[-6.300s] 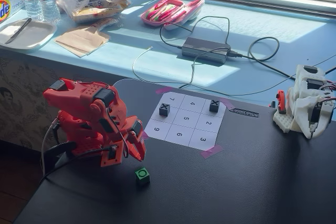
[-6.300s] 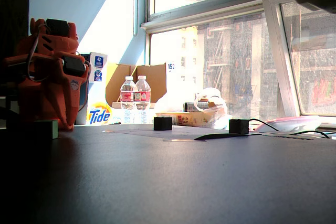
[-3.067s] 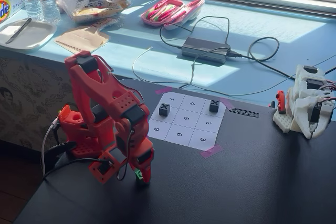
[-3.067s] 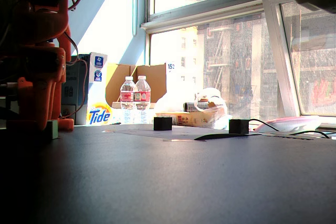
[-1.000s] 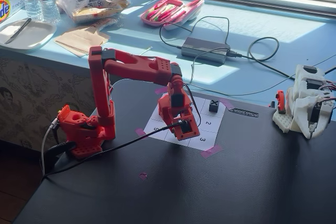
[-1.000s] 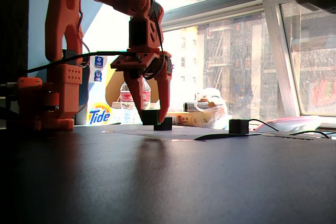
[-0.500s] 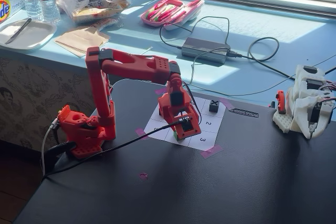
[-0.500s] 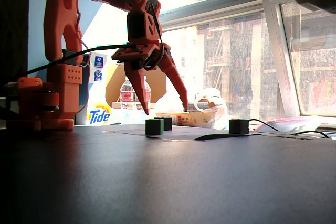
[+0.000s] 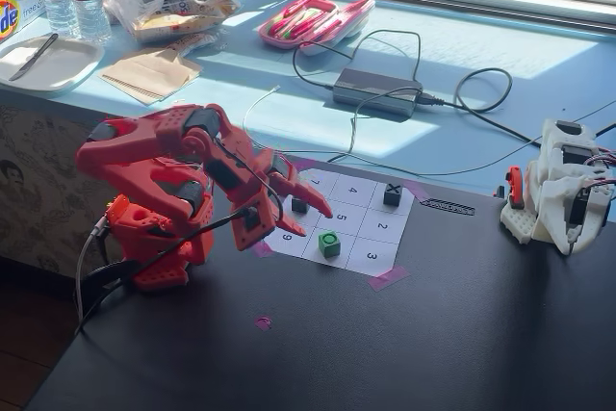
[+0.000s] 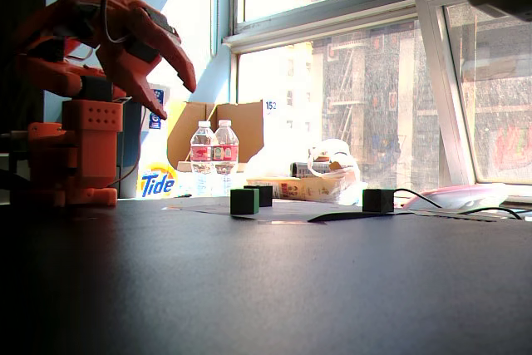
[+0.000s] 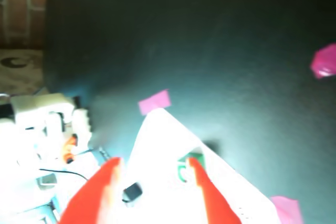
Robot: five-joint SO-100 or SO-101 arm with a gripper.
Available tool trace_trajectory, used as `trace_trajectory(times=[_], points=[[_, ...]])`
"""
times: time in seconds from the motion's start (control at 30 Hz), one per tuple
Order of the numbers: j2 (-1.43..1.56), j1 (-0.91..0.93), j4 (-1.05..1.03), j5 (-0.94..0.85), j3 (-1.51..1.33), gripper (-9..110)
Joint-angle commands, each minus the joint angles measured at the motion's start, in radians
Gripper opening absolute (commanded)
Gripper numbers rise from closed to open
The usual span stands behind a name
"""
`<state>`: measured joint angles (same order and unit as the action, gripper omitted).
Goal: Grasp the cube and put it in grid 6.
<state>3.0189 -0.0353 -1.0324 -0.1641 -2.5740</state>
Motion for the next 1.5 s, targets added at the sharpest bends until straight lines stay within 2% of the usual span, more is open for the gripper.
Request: trace_trajectory(times=[0.0, 0.17, 0.2, 0.23, 0.27, 0.53, 1.47], points=[[0.193, -0.002, -0.077, -0.014, -0.141, 14], [0.282, 0.015, -0.193, -0.031, -0.259, 11], [0.282, 0.02, -0.21, -0.031, -0.272, 9], [0.282, 0.02, -0.222, -0.034, -0.287, 1], [0.282, 0.023, -0.239, -0.038, -0.305, 0], [0.282, 0.075, -0.236, -0.078, -0.403, 0], [0.282, 0.067, -0.236, -0.083, -0.405, 0]])
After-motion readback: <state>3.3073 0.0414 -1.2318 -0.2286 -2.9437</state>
